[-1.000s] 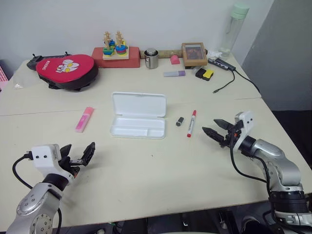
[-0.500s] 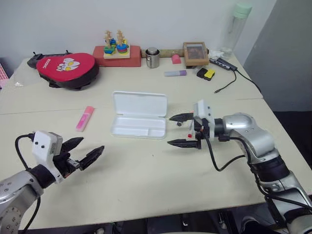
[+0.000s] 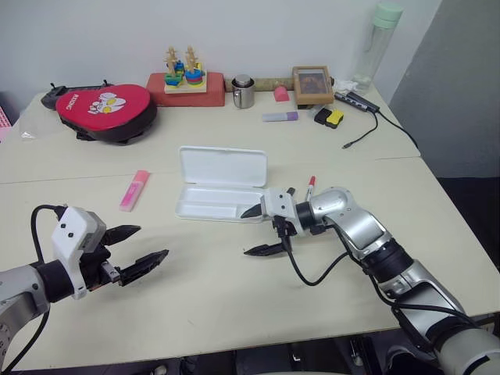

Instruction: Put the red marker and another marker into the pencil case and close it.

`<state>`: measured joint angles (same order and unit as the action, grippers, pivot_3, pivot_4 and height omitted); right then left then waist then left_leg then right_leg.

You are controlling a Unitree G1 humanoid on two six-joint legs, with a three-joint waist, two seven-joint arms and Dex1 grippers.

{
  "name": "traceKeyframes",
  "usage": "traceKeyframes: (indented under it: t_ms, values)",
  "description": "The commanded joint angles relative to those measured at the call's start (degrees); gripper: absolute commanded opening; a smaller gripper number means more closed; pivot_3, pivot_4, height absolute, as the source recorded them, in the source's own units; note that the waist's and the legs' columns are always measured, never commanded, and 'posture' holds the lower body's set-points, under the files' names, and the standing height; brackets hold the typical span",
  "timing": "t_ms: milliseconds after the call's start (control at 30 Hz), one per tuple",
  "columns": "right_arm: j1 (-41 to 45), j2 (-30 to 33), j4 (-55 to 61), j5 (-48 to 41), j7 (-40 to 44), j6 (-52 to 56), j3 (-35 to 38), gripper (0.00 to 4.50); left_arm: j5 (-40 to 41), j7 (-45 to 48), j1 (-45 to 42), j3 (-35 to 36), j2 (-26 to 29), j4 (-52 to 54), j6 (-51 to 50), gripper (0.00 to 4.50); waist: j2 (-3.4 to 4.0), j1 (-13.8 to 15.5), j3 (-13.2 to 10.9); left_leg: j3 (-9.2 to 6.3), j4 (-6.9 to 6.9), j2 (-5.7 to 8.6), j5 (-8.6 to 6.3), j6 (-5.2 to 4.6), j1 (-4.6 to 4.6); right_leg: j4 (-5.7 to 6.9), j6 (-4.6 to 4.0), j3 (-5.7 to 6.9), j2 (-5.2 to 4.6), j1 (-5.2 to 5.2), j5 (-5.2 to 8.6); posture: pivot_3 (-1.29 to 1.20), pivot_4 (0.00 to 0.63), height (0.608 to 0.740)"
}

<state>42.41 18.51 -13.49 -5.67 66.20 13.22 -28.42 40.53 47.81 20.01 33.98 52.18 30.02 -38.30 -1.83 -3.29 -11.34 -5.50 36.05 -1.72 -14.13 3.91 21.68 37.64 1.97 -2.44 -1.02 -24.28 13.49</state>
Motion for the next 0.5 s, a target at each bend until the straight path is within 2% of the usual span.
traceKeyframes:
  t_ms: [33, 367, 500]
  values:
    - [2.92, -1.21, -3.59, 2.04, -1.52, -2.56, 1.21, 4.45, -0.91, -0.28, -0.47, 0.54, -0.61, 1.53, 0.96, 4.5, 0.0, 0.0, 0.0, 0.01, 0.0, 0.0, 0.0, 0.0, 0.0, 0.0, 0.0, -0.01, 0.0, 0.0, 0.0, 0.0, 0.15, 0.74]
    - [3.72, -1.0, -9.48, 6.6, -1.43, -4.14, 0.41, 4.45, -1.68, -0.95, -0.69, 0.75, -2.58, 1.84, 1.0, 4.5, -0.01, 0.0, 0.01, -0.03, -0.01, 0.0, 0.0, 0.0, 0.0, 0.01, 0.03, 0.02, 0.0, 0.01, -0.02, 0.0, 0.15, 0.74]
    - [2.69, -0.63, -8.39, 7.89, -0.39, -4.46, -0.34, 3.81, -2.55, -1.09, -1.0, 0.18, -2.67, 1.5, 1.38, 4.5, -0.01, 0.05, 0.01, -0.04, 0.0, 0.0, 0.0, 0.0, -0.02, 0.03, 0.03, 0.02, 0.0, 0.02, -0.02, 0.0, 0.15, 0.74]
